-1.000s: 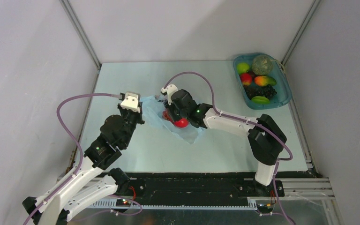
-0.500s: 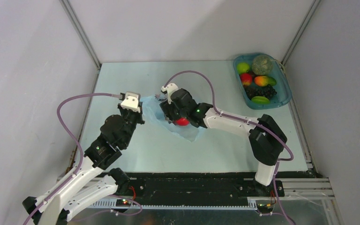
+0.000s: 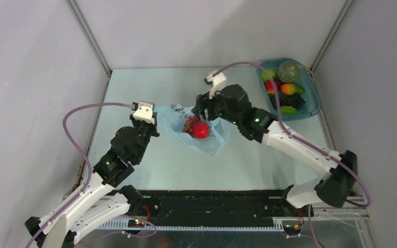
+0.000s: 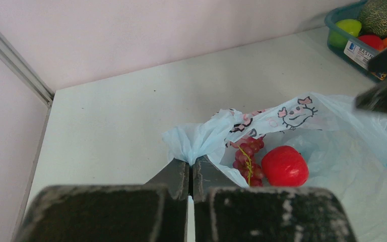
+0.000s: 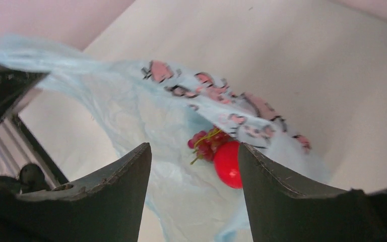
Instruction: Place the fake fruits into the plastic bag and tie a complex knot
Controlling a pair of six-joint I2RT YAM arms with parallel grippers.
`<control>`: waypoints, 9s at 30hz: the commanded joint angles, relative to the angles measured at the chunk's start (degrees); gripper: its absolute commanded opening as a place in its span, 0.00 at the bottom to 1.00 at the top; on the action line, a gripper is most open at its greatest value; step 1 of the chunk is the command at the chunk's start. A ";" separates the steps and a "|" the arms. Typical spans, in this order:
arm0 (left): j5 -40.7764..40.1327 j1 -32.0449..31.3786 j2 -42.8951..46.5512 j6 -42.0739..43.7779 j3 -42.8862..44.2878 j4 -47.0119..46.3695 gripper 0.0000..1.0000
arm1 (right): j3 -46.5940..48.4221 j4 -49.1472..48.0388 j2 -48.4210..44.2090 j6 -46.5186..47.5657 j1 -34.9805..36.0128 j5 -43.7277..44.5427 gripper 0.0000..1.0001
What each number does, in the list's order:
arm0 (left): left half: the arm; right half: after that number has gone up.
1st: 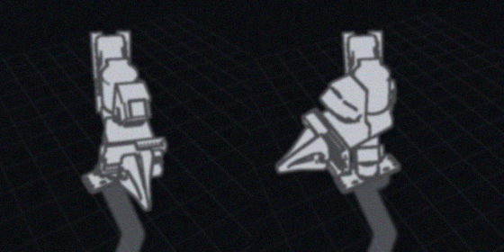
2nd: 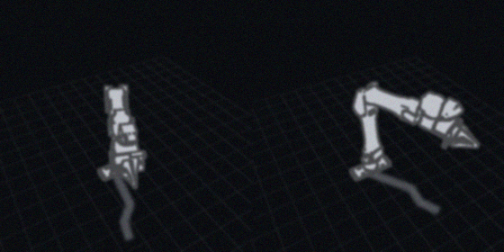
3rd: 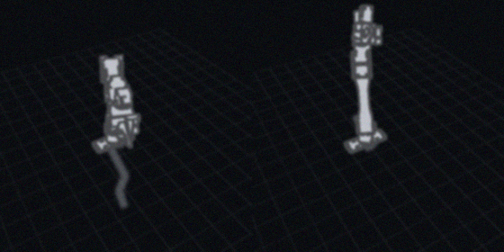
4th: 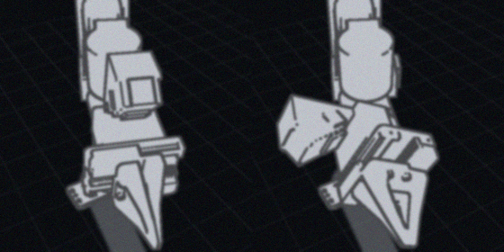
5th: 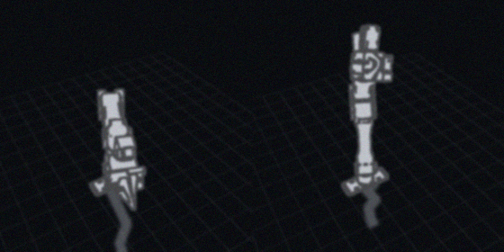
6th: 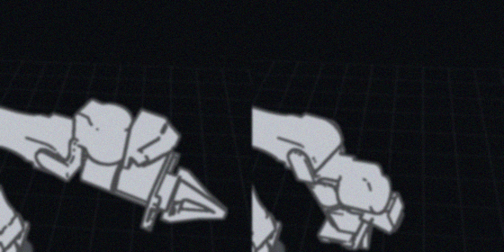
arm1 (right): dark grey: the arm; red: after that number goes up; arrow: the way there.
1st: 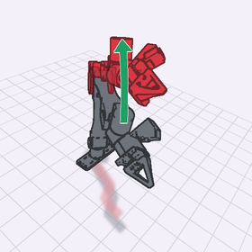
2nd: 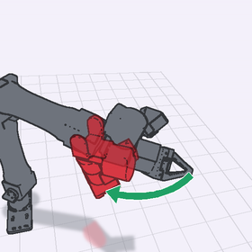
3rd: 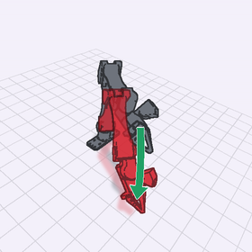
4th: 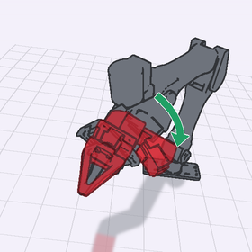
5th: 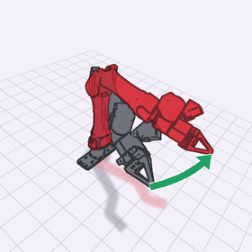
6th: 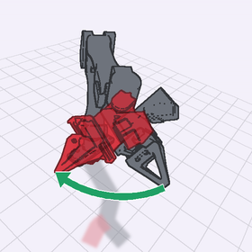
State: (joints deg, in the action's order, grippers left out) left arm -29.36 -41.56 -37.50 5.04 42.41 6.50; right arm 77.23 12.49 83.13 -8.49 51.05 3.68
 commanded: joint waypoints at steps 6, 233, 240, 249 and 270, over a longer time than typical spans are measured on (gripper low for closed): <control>0.61 0.21 0.08 -0.11 -0.07 -2.13 0.00 | -5.11 8.89 -9.84 -2.51 -18.95 4.25 0.69; -0.35 0.12 -2.56 0.73 -0.38 -2.43 0.00 | 9.92 -5.64 28.87 -9.49 -50.52 6.65 0.70; -0.50 0.11 -3.44 0.91 -0.36 -2.48 0.00 | 15.59 -6.97 34.05 -10.90 -52.89 8.87 0.64; -0.52 0.23 -4.19 0.98 -0.34 -2.44 0.00 | 30.79 0.05 45.82 -14.62 -54.97 6.92 0.59; -0.12 0.17 -4.00 0.72 -0.34 -2.47 0.00 | 50.88 15.36 60.53 -21.63 -55.75 8.30 0.58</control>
State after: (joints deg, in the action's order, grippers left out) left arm -28.95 -41.56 -42.00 5.08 42.41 6.48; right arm 122.91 24.10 140.94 -27.44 -4.05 10.31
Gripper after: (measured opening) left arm 0.012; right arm 0.574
